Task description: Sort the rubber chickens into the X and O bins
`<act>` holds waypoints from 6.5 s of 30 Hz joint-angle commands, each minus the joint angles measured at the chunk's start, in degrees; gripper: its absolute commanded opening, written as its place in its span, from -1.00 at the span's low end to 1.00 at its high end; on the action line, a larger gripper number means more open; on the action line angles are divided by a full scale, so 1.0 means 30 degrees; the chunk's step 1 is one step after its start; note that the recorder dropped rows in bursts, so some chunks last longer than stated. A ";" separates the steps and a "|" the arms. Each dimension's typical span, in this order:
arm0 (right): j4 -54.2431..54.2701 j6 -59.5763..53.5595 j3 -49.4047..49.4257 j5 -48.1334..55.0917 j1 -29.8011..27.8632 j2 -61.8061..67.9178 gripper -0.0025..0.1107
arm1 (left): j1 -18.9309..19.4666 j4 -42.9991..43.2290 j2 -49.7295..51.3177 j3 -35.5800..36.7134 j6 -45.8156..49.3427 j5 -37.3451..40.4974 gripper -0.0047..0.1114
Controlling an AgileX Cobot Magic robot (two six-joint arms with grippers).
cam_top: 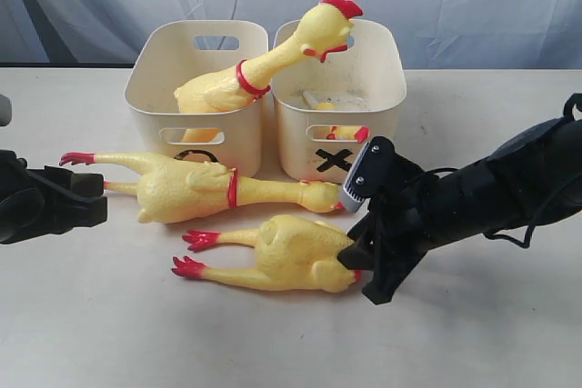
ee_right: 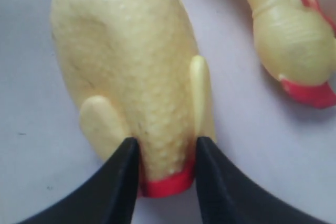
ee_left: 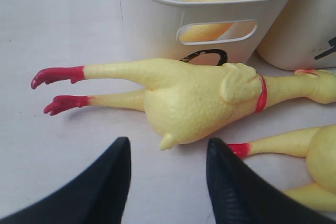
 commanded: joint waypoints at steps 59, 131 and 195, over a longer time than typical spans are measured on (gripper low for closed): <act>-2.5484 3.3351 -0.0028 -0.1157 -0.0046 -1.8996 -0.97 | 0.0078 -0.0176 0.0116 -0.0096 -0.0031 -0.0256 -0.16; -2.2623 3.4872 -0.4612 -1.5253 -0.2034 -0.2897 -0.97 | 0.0078 -0.0122 0.0116 -0.0096 -0.0031 -0.0411 -0.16; -2.1777 3.5457 -0.7116 -0.8020 -0.1160 -0.5792 -0.35 | 0.0078 -0.0011 0.0116 -0.0196 0.0003 -0.2554 -0.16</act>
